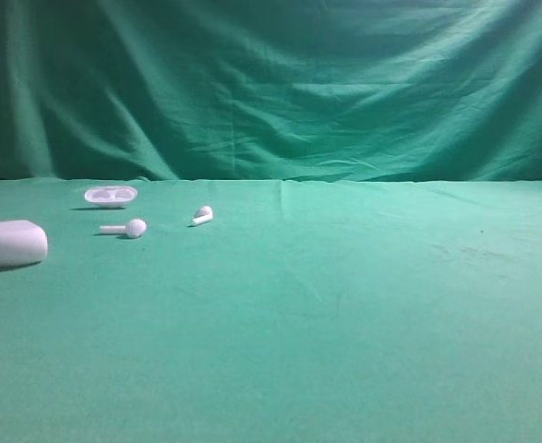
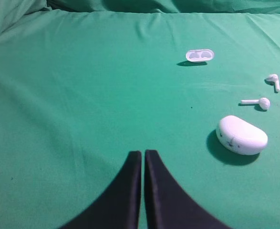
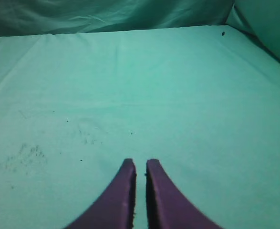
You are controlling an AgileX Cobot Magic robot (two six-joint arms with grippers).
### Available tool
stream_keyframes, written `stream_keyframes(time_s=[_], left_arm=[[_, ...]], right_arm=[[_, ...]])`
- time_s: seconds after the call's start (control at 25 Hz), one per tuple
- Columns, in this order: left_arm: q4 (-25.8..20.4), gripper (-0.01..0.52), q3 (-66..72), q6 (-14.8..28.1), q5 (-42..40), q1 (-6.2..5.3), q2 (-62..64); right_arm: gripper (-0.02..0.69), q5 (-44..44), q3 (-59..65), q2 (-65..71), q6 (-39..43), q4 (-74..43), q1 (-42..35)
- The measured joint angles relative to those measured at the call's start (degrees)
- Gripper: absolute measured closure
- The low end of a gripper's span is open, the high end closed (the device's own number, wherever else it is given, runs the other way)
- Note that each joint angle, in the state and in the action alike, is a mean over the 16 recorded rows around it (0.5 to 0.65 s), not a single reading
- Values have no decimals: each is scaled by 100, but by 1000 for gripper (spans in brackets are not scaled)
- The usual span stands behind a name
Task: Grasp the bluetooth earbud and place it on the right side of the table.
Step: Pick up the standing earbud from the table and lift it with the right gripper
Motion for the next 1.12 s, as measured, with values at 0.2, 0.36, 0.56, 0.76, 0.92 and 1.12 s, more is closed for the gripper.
stream_keyframes(time_s=[0.2, 0.36, 0.56, 0.76, 0.92, 1.12], left_arm=[[0, 514, 0, 0, 0, 0, 0], [0, 514, 0, 0, 0, 0, 0], [0, 514, 0, 0, 0, 0, 0], [0, 514, 0, 0, 0, 0, 0], [0, 514, 0, 0, 0, 0, 0], [0, 514, 0, 0, 0, 0, 0]], right_arm=[[614, 0, 0, 0, 0, 0, 0], [614, 0, 0, 0, 0, 0, 0], [614, 0, 0, 0, 0, -2, 0], [614, -74, 0, 0, 5, -43, 0], [614, -456, 0, 0, 89, 75, 0], [614, -1303, -5, 3, 251, 401, 0]])
